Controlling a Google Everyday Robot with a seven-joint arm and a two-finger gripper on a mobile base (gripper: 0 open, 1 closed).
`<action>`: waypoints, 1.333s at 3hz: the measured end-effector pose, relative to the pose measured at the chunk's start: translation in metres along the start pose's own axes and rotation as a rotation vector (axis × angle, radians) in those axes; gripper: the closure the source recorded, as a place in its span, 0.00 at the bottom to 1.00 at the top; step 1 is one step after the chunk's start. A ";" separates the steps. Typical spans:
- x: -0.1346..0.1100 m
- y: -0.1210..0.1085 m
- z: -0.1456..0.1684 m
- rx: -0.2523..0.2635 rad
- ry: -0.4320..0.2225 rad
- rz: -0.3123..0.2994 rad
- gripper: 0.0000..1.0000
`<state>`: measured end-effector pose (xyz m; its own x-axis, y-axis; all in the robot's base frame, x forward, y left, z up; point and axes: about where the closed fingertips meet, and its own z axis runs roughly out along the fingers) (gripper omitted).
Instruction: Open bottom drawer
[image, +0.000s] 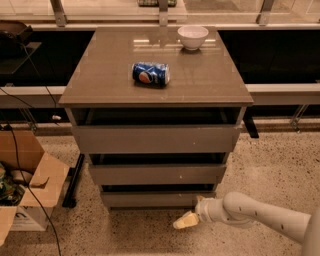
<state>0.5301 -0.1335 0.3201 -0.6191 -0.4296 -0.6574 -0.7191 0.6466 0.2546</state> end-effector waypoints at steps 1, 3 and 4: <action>-0.005 -0.012 0.034 0.017 -0.030 -0.024 0.00; -0.011 -0.054 0.085 0.020 -0.105 0.004 0.00; -0.018 -0.077 0.101 0.020 -0.131 0.018 0.00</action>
Offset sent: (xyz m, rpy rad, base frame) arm 0.0868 0.0226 -0.0722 0.0756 -0.1027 -0.0572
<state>0.6287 -0.1115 0.2406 -0.5846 -0.3323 -0.7401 -0.7009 0.6664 0.2545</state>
